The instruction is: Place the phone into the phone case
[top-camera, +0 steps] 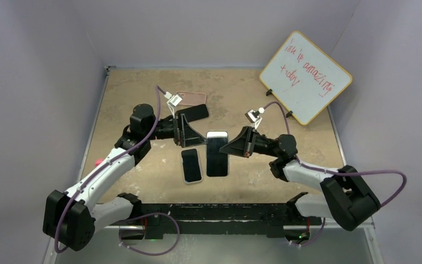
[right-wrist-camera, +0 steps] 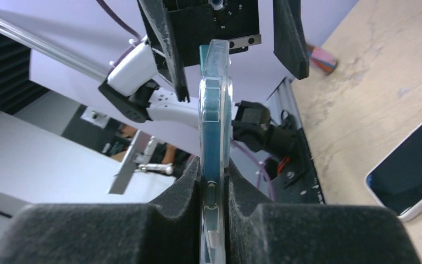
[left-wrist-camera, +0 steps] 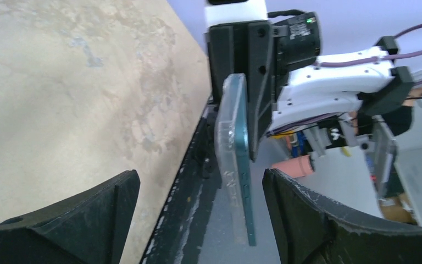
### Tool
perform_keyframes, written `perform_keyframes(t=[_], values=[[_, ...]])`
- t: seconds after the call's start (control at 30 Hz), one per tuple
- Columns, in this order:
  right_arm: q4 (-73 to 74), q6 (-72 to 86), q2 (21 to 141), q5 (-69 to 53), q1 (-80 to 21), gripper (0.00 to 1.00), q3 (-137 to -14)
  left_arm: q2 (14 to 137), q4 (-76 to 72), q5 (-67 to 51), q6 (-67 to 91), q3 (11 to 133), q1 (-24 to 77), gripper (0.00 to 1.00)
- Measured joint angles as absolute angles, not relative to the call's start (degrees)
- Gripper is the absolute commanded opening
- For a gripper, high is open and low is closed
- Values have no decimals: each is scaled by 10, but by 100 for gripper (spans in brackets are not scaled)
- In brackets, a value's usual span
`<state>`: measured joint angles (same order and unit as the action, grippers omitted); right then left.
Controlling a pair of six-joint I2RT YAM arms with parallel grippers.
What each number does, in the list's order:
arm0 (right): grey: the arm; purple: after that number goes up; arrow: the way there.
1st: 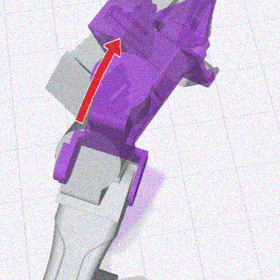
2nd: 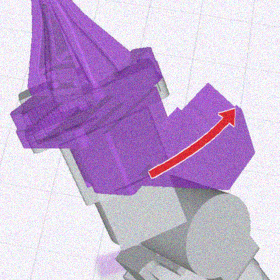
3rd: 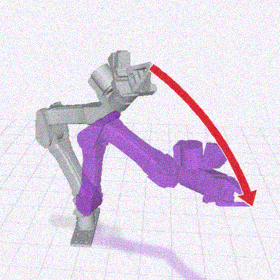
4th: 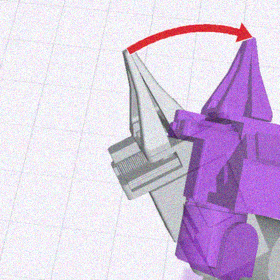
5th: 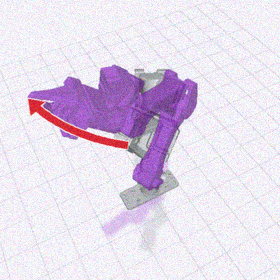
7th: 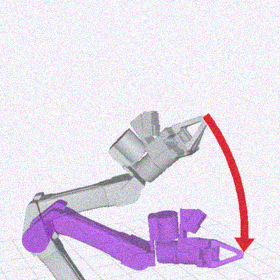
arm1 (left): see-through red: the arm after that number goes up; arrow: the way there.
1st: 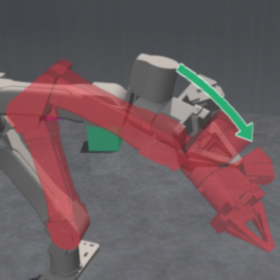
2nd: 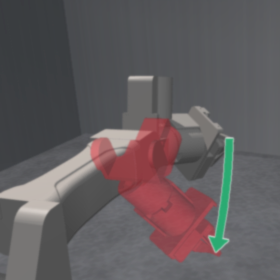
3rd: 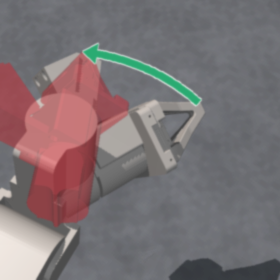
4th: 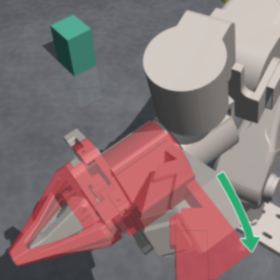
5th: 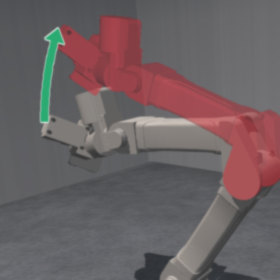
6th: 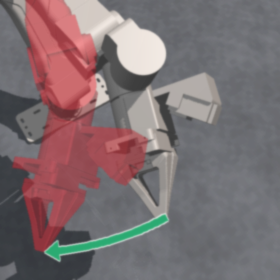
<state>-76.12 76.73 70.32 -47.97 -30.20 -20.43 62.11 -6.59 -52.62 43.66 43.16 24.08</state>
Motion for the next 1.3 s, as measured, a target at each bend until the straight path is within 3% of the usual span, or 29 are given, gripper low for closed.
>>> perform_keyframes(t=[0.23,0.47,0.57,0.63,0.77,0.87,1.0,1.07,1.13,1.2,1.23,1.3], values=[[-822,859,785,-504,-308,0,-209,628,-201,-558,517,399,241,81],[-839,877,789,-507,-323,0,-223,649,-308,-564,582,364,257,84],[-845,880,790,-506,-329,0,-229,651,-321,-563,591,360,263,78],[-846,881,790,-506,-331,0,-229,651,-330,-561,596,360,268,65],[-846,881,792,-506,-335,1,-229,652,-346,-554,607,360,279,24],[-860,880,792,-505,-336,13,-230,658,-345,-547,619,359,279,0],[-858,864,793,-502,-334,34,-230,658,-330,-531,637,359,279,0],[-855,865,794,-499,-334,36,-229,656,-322,-530,629,359,279,0],[-856,863,794,-491,-335,26,-229,655,-306,-526,620,359,279,0],[-851,854,794,-487,-335,5,-229,652,-290,-522,618,362,279,1],[-844,847,794,-484,-335,0,-229,651,-284,-521,616,366,279,13],[-830,828,788,-474,-335,0,-229,649,-260,-515,613,374,279,35]])
